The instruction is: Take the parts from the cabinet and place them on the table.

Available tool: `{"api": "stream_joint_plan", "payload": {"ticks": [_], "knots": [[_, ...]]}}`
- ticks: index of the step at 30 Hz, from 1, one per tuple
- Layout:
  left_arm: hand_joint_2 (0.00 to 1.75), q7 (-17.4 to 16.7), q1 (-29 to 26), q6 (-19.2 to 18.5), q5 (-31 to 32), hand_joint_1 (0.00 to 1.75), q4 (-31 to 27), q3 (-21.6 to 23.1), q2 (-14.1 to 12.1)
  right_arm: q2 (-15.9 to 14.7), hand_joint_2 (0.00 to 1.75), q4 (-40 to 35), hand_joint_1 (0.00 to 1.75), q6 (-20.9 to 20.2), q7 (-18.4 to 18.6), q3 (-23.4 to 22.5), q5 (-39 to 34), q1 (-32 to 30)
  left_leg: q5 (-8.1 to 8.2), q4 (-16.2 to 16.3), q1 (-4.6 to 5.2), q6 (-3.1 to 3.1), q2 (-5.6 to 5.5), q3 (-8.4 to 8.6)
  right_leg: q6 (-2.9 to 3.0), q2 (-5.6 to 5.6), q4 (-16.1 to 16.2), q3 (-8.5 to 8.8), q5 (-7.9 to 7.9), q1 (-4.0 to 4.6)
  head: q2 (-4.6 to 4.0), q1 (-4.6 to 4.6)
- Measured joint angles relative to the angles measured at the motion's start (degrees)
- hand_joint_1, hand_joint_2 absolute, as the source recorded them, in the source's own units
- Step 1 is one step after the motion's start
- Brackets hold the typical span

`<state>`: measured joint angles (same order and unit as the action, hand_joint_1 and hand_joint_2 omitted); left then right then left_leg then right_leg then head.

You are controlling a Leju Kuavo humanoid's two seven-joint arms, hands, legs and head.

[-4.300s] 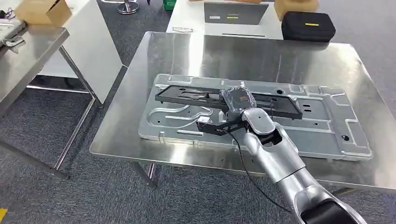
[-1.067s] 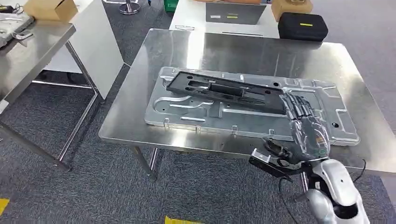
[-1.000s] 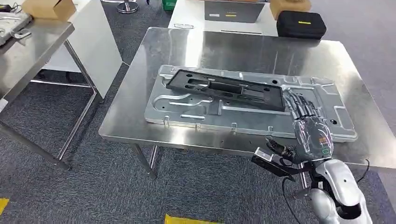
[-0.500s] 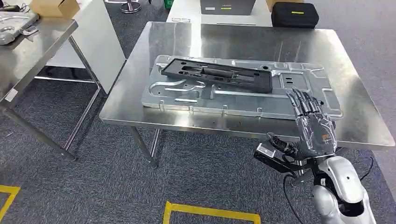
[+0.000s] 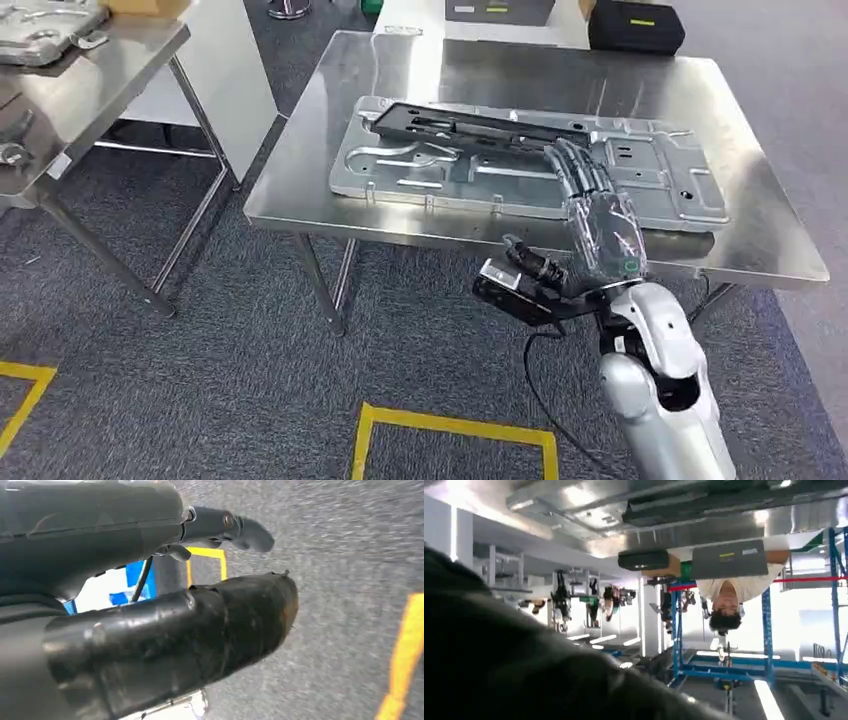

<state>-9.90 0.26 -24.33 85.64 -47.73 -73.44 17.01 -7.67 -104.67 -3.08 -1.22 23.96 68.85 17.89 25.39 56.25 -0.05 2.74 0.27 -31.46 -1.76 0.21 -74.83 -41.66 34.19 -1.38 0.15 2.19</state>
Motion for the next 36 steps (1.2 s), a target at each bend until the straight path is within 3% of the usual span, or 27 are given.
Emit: {"api": "stream_joint_plan", "payload": {"ticks": [1,2,4,5,6,9,10,11,12,14,15,16,18,19,20,21,24,25,26,27,29,30,31,32,34,35,36], "knots": [[0.0,0.11,-0.02,0.0,0.0,0.0,-0.13,0.0,0.02,0.15,0.0,0.28,0.0,-0.02,0.02,0.26,0.0,-0.2,-0.49,0.35,0.02,-0.12,-0.01,-1.05,-0.04,0.01,-0.85,0.6,-1.21,0.0,0.0,0.0],[0.0,0.13,-0.03,0.02,0.0,0.0,-0.13,-0.02,0.0,0.5,0.0,0.54,0.0,-0.02,0.0,0.61,0.02,-0.27,-0.91,0.85,0.02,-0.25,-0.03,-2.14,0.02,0.02,0.52,2.38,-3.23,-0.01,0.0,-0.02],[0.0,-0.33,0.08,1.12,0.0,0.0,0.0,-0.09,-0.53,2.15,0.0,1.6,0.0,0.02,0.02,1.75,0.61,0.47,-1.51,1.93,0.0,-0.67,0.0,-3.98,0.43,0.02,8.41,8.57,-6.1,0.01,0.0,-0.04],[0.0,-0.66,0.32,2.02,0.0,0.0,0.7,-0.11,-1.36,3.51,0.0,2.58,0.0,0.18,0.2,2.41,1.16,1.34,-1.76,2.53,0.0,-1.04,0.08,-4.62,0.91,0.03,13.2,11.54,-4.04,0.11,0.0,0.0],[0.0,-1.03,0.39,2.84,0.0,0.0,2.06,-0.13,-2.34,5.17,0.0,3.83,0.0,0.33,0.57,3.26,1.55,2.22,-2.01,2.93,0.25,-1.42,0.17,-5.11,1.16,-0.03,15.39,12.72,-3.43,0.55,0.0,0.04],[0.0,-2.23,0.74,4.31,0.02,0.0,5.69,-0.13,-5.03,8.6,0.0,8.07,0.0,0.94,1.36,5.66,2.08,5.13,-3.4,2.44,0.19,-2.59,0.37,-5.12,2.15,-0.04,15.19,11.87,-4.26,0.97,0.0,-0.11],[0.0,-2.45,0.74,4.63,0.02,0.0,6.58,-0.11,-5.86,9.34,0.0,9.07,0.0,1.07,1.49,6.12,2.08,5.77,-3.61,2.57,0.06,-2.96,0.23,-5.31,2.77,0.26,15.9,11.19,-5.18,0.31,0.0,-0.09],[0.0,-2.65,0.7,4.85,0.02,0.0,7.46,-0.11,-6.49,9.99,0.0,9.95,0.0,1.25,1.51,6.49,2.01,6.63,-1.41,3.67,-0.17,-3.31,-0.02,-5.97,3.2,0.64,15.91,10.68,-5.83,0.33,0.0,-0.09],[0.0,-2.67,0.6,5.12,0.02,0.0,8.09,-0.11,-6.91,10.43,0.0,10.54,0.0,1.31,1.55,6.89,1.88,7.31,2.32,6.33,-0.21,-3.63,-0.07,-7.07,3.83,0.67,15.99,9.84,-6.44,0.29,0.0,0.02],[0.0,-2.58,0.54,5.16,0.02,0.0,8.87,-0.11,-7.47,10.71,0.0,11.38,0.0,1.49,1.44,7.06,1.68,7.65,8.61,14.15,-0.46,-4.27,-0.07,-8.96,3.84,0.76,15.94,8.14,-7.76,0.37,0.0,0.0],[0.0,-2.51,0.53,5.16,0.02,0.0,9.16,-0.09,-7.5,10.71,0.0,11.72,0.0,1.55,1.31,7.12,1.6,7.65,9.72,17.53,-0.58,-4.5,-0.07,-9.49,3.78,0.8,15.88,7.29,-8.42,0.4,0.0,0.02],[0.0,-2.32,0.52,5.07,0.02,0.0,9.46,-0.09,-7.5,10.71,0.0,12.06,0.0,1.64,1.16,7.17,1.53,7.61,8.89,19.28,-0.7,-4.64,-0.05,-9.22,3.64,0.83,15.75,6.53,-9.11,0.4,0.0,0.0],[0.0,-1.8,0.41,4.66,0.02,0.0,9.7,-0.07,-7.52,10.63,0.0,12.39,0.0,2.07,0.94,7.28,1.2,7.5,4.38,16.11,-1.02,-4.8,-0.05,-5.58,3.3,0.79,15.44,4.73,-10.29,0.34,0.0,0.0],[0.0,-1.29,0.27,4.05,0.02,0.0,9.7,-0.04,-7.52,10.21,0.0,12.11,0.0,2.38,0.83,7.28,0.86,7.09,2.84,11.06,-1.11,-4.69,-0.07,-1.84,2.98,0.75,15.23,3.98,-10.77,0.28,0.0,0.02],[0.0,-0.96,0.09,2.99,0.02,0.0,9.33,0.0,-7.23,9.53,0.0,11.36,0.0,2.6,0.61,7.21,0.33,6.38,3.28,5.84,-1.15,-4.48,-0.32,1.88,2.66,0.77,14.94,3.7,-11.1,0.25,0.0,0.02],[0.0,-0.59,-0.11,1.63,0.02,0.0,8.06,0.02,-6.31,8.52,0.0,10.07,0.0,2.91,0.35,6.79,-0.29,5.25,5.17,1.63,-0.84,-4.13,-0.75,4.66,2.22,0.76,14.81,3.37,-11.43,0.42,0.0,0.02],[0.0,0.2,-1.16,-0.96,0.02,0.0,3.38,0.04,-2.99,4.8,0.0,6.88,0.0,3.54,-0.92,4.8,-1.84,1.81,4.92,1.28,-0.26,-2.74,-0.8,3.77,0.81,1.0,15.48,3.63,-12.93,0.32,0.0,0.0],[0.0,0.35,-1.58,-1.18,0.02,0.0,2.17,0.02,-2.18,3.68,0.0,5.99,0.0,3.52,-1.22,3.74,-2.2,0.76,4.19,0.89,-0.55,-1.88,-0.63,3.5,0.26,0.96,15.65,3.45,-13.37,0.39,0.0,-0.06],[0.0,0.35,-1.62,-1.38,0.02,0.0,1.23,0.04,-1.18,2.72,0.0,5.44,0.0,3.45,-1.62,2.82,-2.34,-0.04,3.47,0.74,-0.65,-1.3,-0.18,2.94,-0.02,0.38,14.87,2.97,-11.82,0.06,0.0,0.0],[0.0,0.33,-1.63,-1.42,0.02,0.0,0.31,0.04,-0.53,2.1,0.0,5.05,0.0,3.21,-1.9,2.04,-2.38,-0.61,2.88,0.75,-0.54,-0.54,0.06,2.16,-0.1,0.29,12.73,1.99,-8.3,0.08,0.0,-0.07],[0.0,0.24,-1.66,-1.51,0.04,0.0,-0.68,0.02,0.29,1.55,0.0,4.87,0.0,2.55,-1.9,0.98,-2.49,-1.1,1.64,0.76,-0.37,0.11,0.34,0.58,-0.28,0.1,4.87,0.03,-1.22,0.14,0.0,-0.07],[0.0,0.11,-1.64,-1.51,0.02,0.0,-1.31,0.02,0.52,1.36,0.0,4.87,0.0,2.01,-1.88,0.37,-2.56,-1.22,0.89,0.81,-0.18,0.23,0.39,-0.38,-0.4,0.0,0.46,-0.82,1.2,0.11,0.0,-0.07],[0.0,0.02,-1.57,-1.55,0.02,0.0,-1.55,0.02,0.72,1.18,0.0,4.87,0.0,1.64,-1.86,-0.35,-2.62,-1.3,0.16,0.97,-0.05,0.2,0.41,-1.36,-0.44,0.01,-2.07,-0.85,1.18,0.1,0.0,-0.04],[0.0,-0.11,-1.48,-1.55,0.02,0.0,-1.92,0.02,0.85,1.12,0.0,4.87,0.0,1.42,-1.84,-0.61,-2.73,-1.5,-0.58,1.13,0.06,0.1,0.44,-2.45,-0.38,0.01,-2.1,0.51,-1.28,0.12,0.0,-0.04],[0.0,-0.26,-1.42,-1.57,0.04,0.0,-2.67,0.0,1.29,1.09,0.0,4.9,0.0,0.87,-1.7,-1.29,-3.06,-1.85,-1.56,1.68,0.16,-0.09,0.43,-4.25,0.05,0.03,3.34,5.76,-6.08,0.14,0.0,-0.04],[0.0,-0.28,-1.35,-1.57,0.04,0.0,-2.8,0.0,1.55,1.09,0.0,4.9,0.0,0.5,-1.44,-1.73,-3.21,-1.93,-1.95,2.08,0.2,-0.27,0.37,-4.94,0.35,0.02,8.16,9.54,-6.25,0.17,0.0,-0.02],[0.0,-0.28,-1.29,-1.57,0.02,0.0,-3.06,0.0,1.71,1.09,0.0,4.9,0.0,0.22,-1.18,-2.36,-3.3,-1.93,-2.24,2.51,0.47,-0.53,0.28,-5.45,0.75,0.06,13.65,13.35,-3.79,0.6,0.0,-0.06]]}}
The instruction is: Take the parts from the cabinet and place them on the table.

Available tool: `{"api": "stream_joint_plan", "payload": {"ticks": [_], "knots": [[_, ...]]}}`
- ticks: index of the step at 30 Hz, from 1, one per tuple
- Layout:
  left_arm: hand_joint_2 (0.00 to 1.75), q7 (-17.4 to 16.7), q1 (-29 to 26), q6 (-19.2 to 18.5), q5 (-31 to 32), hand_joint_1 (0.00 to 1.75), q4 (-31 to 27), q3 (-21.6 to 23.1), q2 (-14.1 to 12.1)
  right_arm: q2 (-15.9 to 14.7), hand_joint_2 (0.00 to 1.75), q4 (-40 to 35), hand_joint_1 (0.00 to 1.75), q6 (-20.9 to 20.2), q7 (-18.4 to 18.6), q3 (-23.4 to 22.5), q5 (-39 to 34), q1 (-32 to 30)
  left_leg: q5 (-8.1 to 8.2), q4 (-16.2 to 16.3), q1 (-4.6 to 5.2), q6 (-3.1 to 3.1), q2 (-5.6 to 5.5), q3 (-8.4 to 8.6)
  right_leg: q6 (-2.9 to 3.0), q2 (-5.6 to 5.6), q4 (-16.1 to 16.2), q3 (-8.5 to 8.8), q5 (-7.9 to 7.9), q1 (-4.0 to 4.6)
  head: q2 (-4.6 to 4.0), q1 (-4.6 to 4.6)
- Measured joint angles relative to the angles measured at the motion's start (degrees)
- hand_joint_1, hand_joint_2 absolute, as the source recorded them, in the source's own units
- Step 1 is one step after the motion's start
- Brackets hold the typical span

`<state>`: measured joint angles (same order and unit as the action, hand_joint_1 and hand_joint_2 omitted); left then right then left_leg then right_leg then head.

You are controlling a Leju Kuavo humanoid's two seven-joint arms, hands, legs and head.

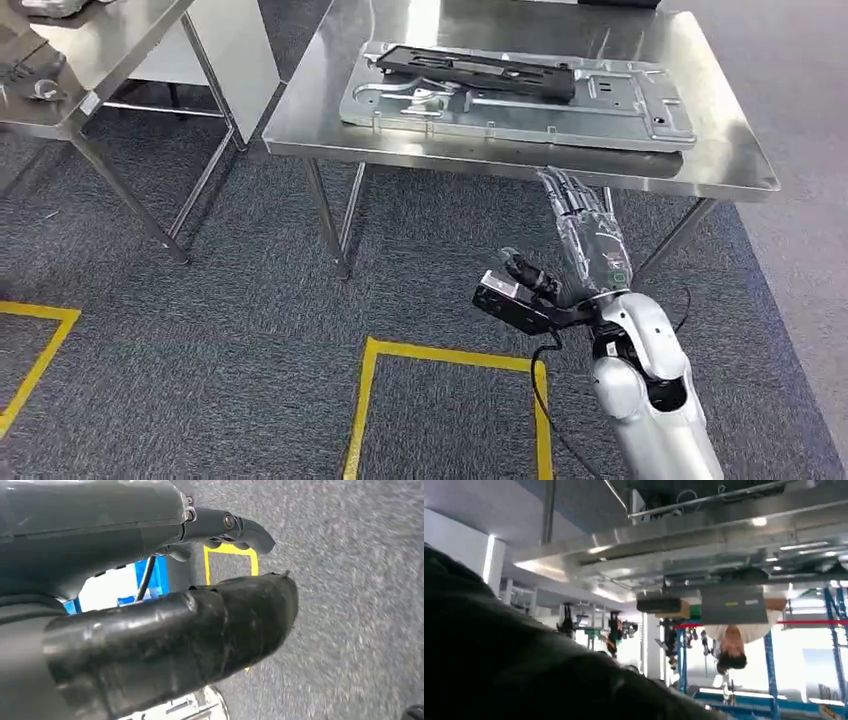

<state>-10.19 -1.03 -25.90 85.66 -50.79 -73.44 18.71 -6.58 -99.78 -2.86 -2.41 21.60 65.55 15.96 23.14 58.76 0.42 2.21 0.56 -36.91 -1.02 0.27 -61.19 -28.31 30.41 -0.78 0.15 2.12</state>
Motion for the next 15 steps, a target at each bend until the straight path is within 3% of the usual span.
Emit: {"api": "stream_joint_plan", "payload": {"ticks": [1,2,4,5,6,7,8,9,10,11,12,13,14,15], "knots": [[0.0,0.0,-0.02,0.0,0.0,0.0,-0.11,0.0,0.13,0.0,0.0,-0.02,0.0,-0.09,0.09,-0.51,-0.09,-0.12,-0.38,0.2,0.04,-0.32,-0.03,-0.15,0.17,0.1,3.16,1.59,1.37,0.02,0.0,0.06],[0.0,0.0,-0.04,0.0,0.02,0.0,-0.22,0.0,0.17,0.0,0.0,0.02,0.0,-0.18,0.15,-0.71,-0.07,-0.24,-0.95,0.17,0.0,-0.7,0.01,-0.32,0.28,0.0,3.35,1.25,1.39,0.23,0.0,0.0],[0.0,0.0,-0.09,-0.02,0.0,0.0,-0.53,0.0,0.22,0.0,0.0,0.04,0.0,-0.2,0.29,-0.92,-0.07,-0.69,-2.08,-0.39,0.06,-1.45,-0.01,-0.43,1.15,0.03,3.66,0.56,0.33,0.31,0.0,0.0],[0.0,0.0,-0.07,-0.02,0.02,0.0,-0.64,0.0,0.2,0.0,0.0,0.11,0.0,-0.22,0.29,-0.97,-0.07,-0.78,-1.17,0.29,-0.32,-1.73,-0.17,-0.75,1.61,0.46,3.96,-0.02,-0.56,-0.32,0.0,0.0],[0.0,-0.07,-0.1,-0.02,0.02,0.0,-0.64,0.0,0.2,0.02,0.0,0.15,0.0,-0.27,0.31,-0.97,-0.07,-0.84,1.7,1.72,-0.32,-2.17,-0.33,-1.56,2.05,0.38,3.99,-0.78,-1.15,-0.32,0.0,0.04],[0.0,-0.07,-0.11,-0.02,0.02,0.0,-0.66,0.0,0.2,0.0,0.0,0.15,0.0,-0.27,0.33,-1.12,-0.07,-0.87,5.62,5.0,-0.51,-2.53,-0.34,-2.54,2.46,0.46,3.98,-1.58,-1.74,-0.34,0.0,0.15],[0.0,-0.07,-0.12,-0.02,0.02,0.0,-0.7,0.0,0.2,0.02,0.0,0.15,0.0,-0.27,0.33,-1.21,-0.07,-0.94,9.26,9.52,-0.67,-2.89,-0.33,-3.59,2.46,0.47,3.96,-2.43,-2.47,-0.34,0.0,0.17],[0.0,-0.09,-0.12,-0.02,0.02,0.0,-0.83,0.0,0.2,0.02,0.0,0.15,0.0,-0.27,0.33,-1.21,-0.07,-0.98,11.3,13.53,-0.75,-3.19,-0.33,-4.37,2.39,0.48,3.91,-3.33,-3.16,-0.35,0.0,0.15],[0.0,-0.07,-0.09,-0.02,0.02,0.0,-0.83,0.0,0.2,0.02,0.0,0.17,0.0,-0.31,0.33,-1.23,-0.07,-1.12,11.44,16.44,-0.89,-3.39,-0.33,-4.6,2.29,0.51,3.81,-4.21,-3.83,-0.37,0.0,0.17],[0.0,-0.04,-0.03,-0.02,0.02,0.0,-0.83,0.0,0.2,0.02,0.0,0.17,0.0,-0.46,0.4,-1.25,-0.13,-1.39,9.64,17.34,-1.07,-3.52,-0.33,-3.79,2.08,0.32,3.71,-5.0,-4.57,-0.4,0.0,0.17],[0.0,0.07,0.03,-0.02,0.02,0.0,-0.88,0.0,0.2,0.02,0.0,0.17,0.0,-0.73,0.51,-1.38,-0.31,-1.67,7.42,16.09,-1.15,-3.53,-0.35,-2.16,1.81,-0.01,3.59,-5.82,-5.12,-0.44,0.0,0.17],[0.0,0.24,0.03,-0.02,0.02,0.0,-0.96,0.0,0.2,0.02,0.0,0.17,0.0,-1.12,0.7,-1.67,-0.66,-2.09,5.11,12.51,-1.21,-3.45,-0.57,0.9,1.44,-0.22,3.34,-6.78,-5.7,-0.51,0.0,0.17],[0.0,0.46,0.01,-0.02,0.02,0.0,-0.99,0.0,0.2,0.04,0.0,0.2,0.0,-1.4,0.88,-2.11,-1.12,-2.56,4.67,7.39,-1.28,-3.21,-1.7,4.79,1.19,-0.47,3.06,-7.53,-6.19,-0.59,0.0,0.17],[0.0,0.63,-0.05,-0.02,0.02,0.0,-1.03,0.0,0.2,0.2,0.0,0.2,0.0,-1.51,0.99,-2.43,-1.47,-3.12,6.33,2.22,-1.33,-2.8,-4.31,8.67,0.86,-0.65,2.69,-8.03,-6.55,-0.68,0.0,0.2]]}}
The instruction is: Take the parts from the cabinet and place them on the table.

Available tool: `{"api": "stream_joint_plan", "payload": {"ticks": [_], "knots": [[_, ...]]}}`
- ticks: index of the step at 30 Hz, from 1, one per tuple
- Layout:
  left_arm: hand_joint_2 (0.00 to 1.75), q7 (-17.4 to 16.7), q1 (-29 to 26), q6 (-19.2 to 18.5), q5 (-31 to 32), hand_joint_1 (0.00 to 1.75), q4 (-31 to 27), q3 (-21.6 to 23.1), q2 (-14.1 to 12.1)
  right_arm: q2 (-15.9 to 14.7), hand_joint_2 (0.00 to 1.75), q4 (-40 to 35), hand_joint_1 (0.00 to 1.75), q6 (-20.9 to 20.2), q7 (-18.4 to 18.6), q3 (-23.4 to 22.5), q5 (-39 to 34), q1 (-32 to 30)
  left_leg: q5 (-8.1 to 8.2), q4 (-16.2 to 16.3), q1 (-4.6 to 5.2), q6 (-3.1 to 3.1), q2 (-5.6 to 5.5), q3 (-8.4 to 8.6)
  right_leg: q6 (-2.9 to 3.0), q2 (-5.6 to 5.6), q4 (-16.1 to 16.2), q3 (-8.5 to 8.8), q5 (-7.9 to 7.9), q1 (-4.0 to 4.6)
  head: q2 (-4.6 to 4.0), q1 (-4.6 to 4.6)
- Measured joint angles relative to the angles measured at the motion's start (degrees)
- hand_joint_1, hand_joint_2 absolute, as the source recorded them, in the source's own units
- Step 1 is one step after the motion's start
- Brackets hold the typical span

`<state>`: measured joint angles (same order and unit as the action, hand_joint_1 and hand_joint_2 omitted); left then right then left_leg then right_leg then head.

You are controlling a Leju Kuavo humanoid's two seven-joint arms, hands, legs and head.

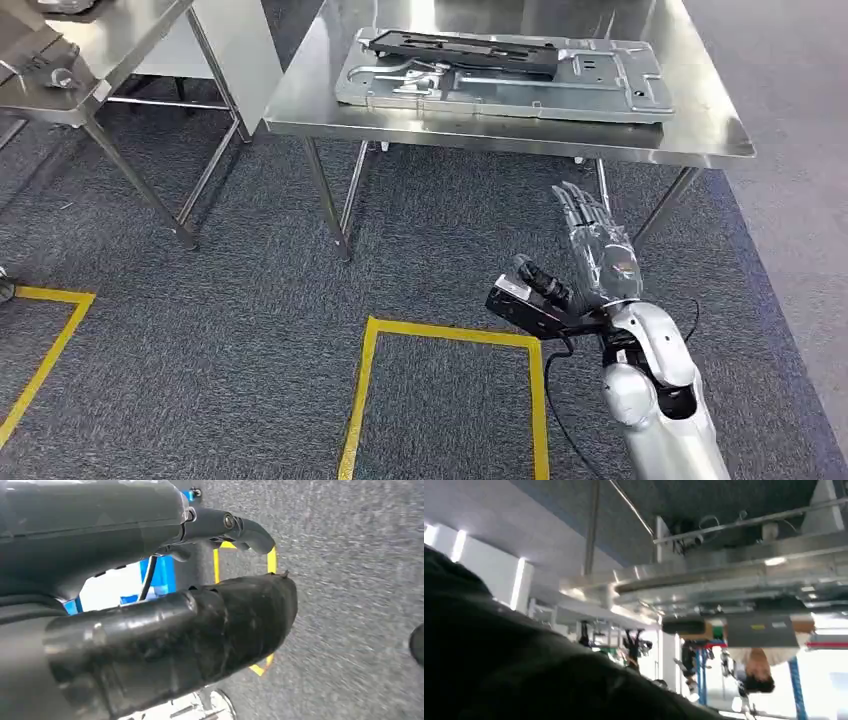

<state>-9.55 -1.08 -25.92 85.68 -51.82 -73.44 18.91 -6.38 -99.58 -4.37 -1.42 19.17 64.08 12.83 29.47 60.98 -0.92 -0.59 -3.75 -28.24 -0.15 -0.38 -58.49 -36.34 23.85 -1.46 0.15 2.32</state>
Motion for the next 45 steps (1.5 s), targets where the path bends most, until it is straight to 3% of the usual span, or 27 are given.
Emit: {"api": "stream_joint_plan", "payload": {"ticks": [1,3,5,7,9,11,12,14,15,16,19,20,21,23,25,27,29,30,31,32,34,35,40,41,42,43,45], "knots": [[0.0,0.11,-0.26,0.0,0.0,0.0,-0.11,0.0,0.0,0.09,0.0,0.08,0.0,-0.15,0.19,-0.41,-0.37,-0.53,1.32,-4.12,0.15,0.33,-0.71,2.25,-0.39,-0.37,-0.27,-0.39,-0.36,0.23,0.0,-0.04],[0.0,0.33,-0.24,-0.09,0.0,0.0,-0.13,0.0,0.04,0.22,0.0,0.64,0.0,-0.42,0.31,-1.38,-0.92,-2.56,1.77,-4.58,0.45,0.79,0.11,2.16,-1.18,-1.0,0.11,-0.7,-1.61,0.22,0.0,-0.09],[0.0,0.33,-0.34,-0.3,0.0,0.0,-0.13,0.0,0.18,0.67,0.0,1.66,0.0,-0.65,0.76,-2.84,-1.03,-5.36,0.56,-5.29,-0.02,2.18,1.5,1.59,-1.99,-1.79,0.16,-0.97,-2.17,0.01,0.0,-0.09],[0.0,0.46,-0.31,-0.35,0.0,0.0,-0.15,0.0,0.2,1.57,0.0,2.78,0.0,-0.9,1.51,-4.83,-0.98,-8.31,-0.42,-5.25,0.19,3.44,2.91,0.37,-2.01,-0.47,-4.2,-2.61,4.2,0.04,0.0,-0.26],[0.0,0.5,-0.49,-0.33,-0.02,0.0,-0.15,0.0,0.2,2.73,0.0,4.13,0.0,-1.03,2.34,-8.07,-0.37,-11.08,-1.44,-5.06,0.5,3.66,4.18,-1.08,-2.38,-0.16,-12.8,-4.62,10.22,-0.01,0.0,-0.31],[0.0,0.42,-0.55,-0.11,-0.07,0.0,-0.15,0.02,0.2,3.78,0.0,5.81,0.0,-1.81,2.67,-11.51,0.94,-13.72,-2.35,-4.57,0.74,3.66,5.31,-2.59,-2.6,-0.06,-17.47,-4.68,9.53,-0.01,0.0,-0.31],[0.0,0.17,-0.57,0.0,-0.11,0.0,-0.15,0.04,0.22,4.37,0.0,6.67,0.0,-2.32,2.64,-13.12,1.91,-15.03,-2.7,-4.19,0.81,3.58,5.92,-3.49,-2.58,0.1,-16.68,-3.18,7.24,0.0,0.0,-0.31],[0.0,-0.46,-0.65,0.09,-0.26,0.0,-0.15,0.09,0.24,6.1,0.0,9.01,0.0,-3.08,2.12,-17.49,3.33,-16.95,-3.06,-3.21,0.91,3.28,7.12,-5.07,-2.21,1.53,-9.06,3.12,3.97,0.11,0.0,-0.31],[0.0,-0.92,-0.61,0.15,-0.37,0.0,-0.17,0.13,0.31,6.88,0.0,10.72,0.0,-3.15,1.58,-20.01,3.87,-17.48,-3.19,-2.56,1.05,3.09,7.67,-5.44,-1.9,3.92,-3.69,7.0,5.38,0.27,0.0,-0.28],[0.0,-1.27,-0.84,0.18,-0.44,0.0,-0.17,0.15,0.35,7.41,0.0,12.42,0.0,-3.12,1.11,-21.8,4.33,-17.55,-3.24,-2.13,1.31,2.91,8.06,-5.77,-1.63,4.85,0.1,9.02,6.98,1.01,-0.02,-0.31],[0.0,-1.97,-0.76,0.2,-0.57,0.0,-0.31,0.13,0.37,9.44,0.0,19.92,0.0,-2.95,0.0,-28.22,5.31,-17.76,-4.3,-2.43,1.24,1.81,10.14,-5.69,0.13,3.36,0.69,8.13,6.47,1.32,0.0,-0.26],[0.0,-2.08,-0.72,0.43,-0.57,0.0,-0.33,0.11,0.35,10.05,0.0,23.34,0.0,-2.5,-0.04,-30.17,5.9,-17.58,-4.36,-2.31,1.32,1.37,10.16,-5.93,0.74,2.97,1.14,7.47,5.65,0.96,0.0,-0.26],[0.0,-2.14,-0.52,1.1,-0.55,0.0,-0.28,0.07,0.02,10.78,0.0,27.47,0.0,-1.33,-0.15,-31.65,6.5,-16.85,-2.32,-1.24,0.99,0.63,7.71,-6.34,1.18,2.68,1.2,6.86,4.93,0.81,0.0,-0.24],[0.0,-2.16,-0.53,2.55,-0.5,0.0,0.41,0.02,-0.52,11.17,0.0,35.65,0.0,1.5,-0.39,-33.7,7.23,-14.75,4.53,4.8,0.89,0.37,4.53,-8.15,1.96,1.49,1.18,5.03,3.7,0.85,0.0,-0.24],[0.0,-2.3,-0.29,3.98,-0.39,0.0,1.58,0.0,-1.29,11.43,0.0,42.55,0.0,3.09,-0.2,-35.43,7.26,-12.78,8.76,12.43,0.91,0.5,4.11,-9.78,2.02,0.12,1.09,3.17,2.23,1.1,0.0,-0.22],[0.0,-2.4,0.26,5.29,-0.35,0.0,3.28,-0.02,-2.25,11.43,0.0,50.37,0.0,4.79,-0.33,-37.47,6.93,-11.08,6.08,13.14,0.95,1.01,3.99,-8.06,1.93,-1.02,0.83,1.61,0.83,1.3,0.0,-0.24],[0.0,-2.43,0.66,5.81,-0.33,0.0,4.13,-0.02,-2.71,11.43,0.0,55.24,0.0,5.86,-0.55,-38.77,6.76,-10.34,1.58,5.53,1.27,1.89,3.26,-2.34,1.8,-2.08,0.42,0.12,-0.18,1.57,0.0,-0.24],[0.0,-2.43,0.77,5.88,-0.33,0.0,4.42,-0.02,-2.93,11.43,0.0,57.08,0.0,6.03,-0.57,-39.06,6.73,-9.79,1.15,0.0,1.44,2.78,1.19,1.43,1.81,-2.67,0.25,-0.41,-0.74,1.41,0.0,-0.24],[0.0,-2.43,0.9,5.99,-0.33,0.0,4.53,-0.02,-3.63,11.93,0.0,58.68,0.0,6.19,-0.66,-39.14,6.71,-9.2,2.67,-4.64,1.57,3.78,-1.21,3.94,1.42,-3.18,0.03,-0.93,-1.22,1.81,0.0,-0.26],[0.0,-2.43,0.98,6.08,-0.33,0.0,5.07,-0.02,-3.49,11.73,0.0,60.01,0.0,6.29,-0.7,-39.47,6.69,-8.7,2.87,-6.23,1.46,3.25,-0.92,4.68,1.19,-3.74,0.08,-1.16,-1.85,1.29,0.0,-0.24],[0.0,-2.43,1.12,6.12,-0.33,0.0,5.57,-0.02,-3.71,11.74,0.0,62.33,0.0,6.38,-0.72,-39.97,6.69,-8.08,2.12,-6.18,1.93,3.56,0.09,4.02,0.24,-4.98,0.82,-1.35,-3.29,0.95,0.0,-0.06],[0.0,-2.43,1.23,6.12,-0.33,0.0,5.77,-0.02,-3.63,11.39,0.0,63.12,0.0,6.4,-0.7,-40.23,6.69,-8.09,1.1,-6.9,1.56,3.85,0.78,3.74,-0.34,-5.83,1.47,-1.56,-4.22,1.58,0.0,-0.15],[0.0,-2.43,1.22,6.12,-0.33,0.0,5.85,-0.02,-3.59,11.26,0.0,63.25,0.0,6.4,-0.7,-40.3,6.69,-8.07,0.88,-7.17,1.35,3.85,0.92,3.53,-0.38,-5.88,1.49,-1.56,-4.27,1.67,0.0,-0.15],[0.0,-2.43,1.5,6.1,-0.33,0.0,6.08,-0.02,-3.71,11.43,0.0,64.01,0.0,6.38,-0.7,-40.39,6.67,-7.99,0.03,-7.52,1.07,3.9,1.92,3.58,-0.16,-4.54,0.87,-2.02,-2.91,1.34,0.0,-0.06],[0.0,-2.43,1.42,6.14,-0.31,0.0,6.21,-0.02,-3.78,11.34,0.0,64.74,0.0,6.4,-0.68,-40.41,6.67,-7.75,-0.9,-7.69,0.97,4.82,2.74,2.49,-0.37,-1.94,-2.31,-3.27,1.85,1.31,0.0,-0.4],[0.0,-2.88,1.1,5.84,-0.22,0.0,6.54,-0.02,-3.8,11.21,0.0,66.88,0.0,5.71,0.11,-41.17,5.93,-7.21,-2.28,-6.61,1.09,4.46,5.82,-0.34,-1.83,0.03,-15.34,-5.89,9.05,0.21,0.0,-0.46],[0.0,-2.93,1.18,5.55,-0.09,0.0,6.56,-0.02,-3.74,10.84,0.0,69.51,0.0,5.46,0.41,-42.82,4.28,-7.75,-2.69,-5.18,0.86,3.95,7.36,-2.62,-2.81,0.53,-13.62,-2.34,5.29,-0.68,0.0,-0.44]]}}
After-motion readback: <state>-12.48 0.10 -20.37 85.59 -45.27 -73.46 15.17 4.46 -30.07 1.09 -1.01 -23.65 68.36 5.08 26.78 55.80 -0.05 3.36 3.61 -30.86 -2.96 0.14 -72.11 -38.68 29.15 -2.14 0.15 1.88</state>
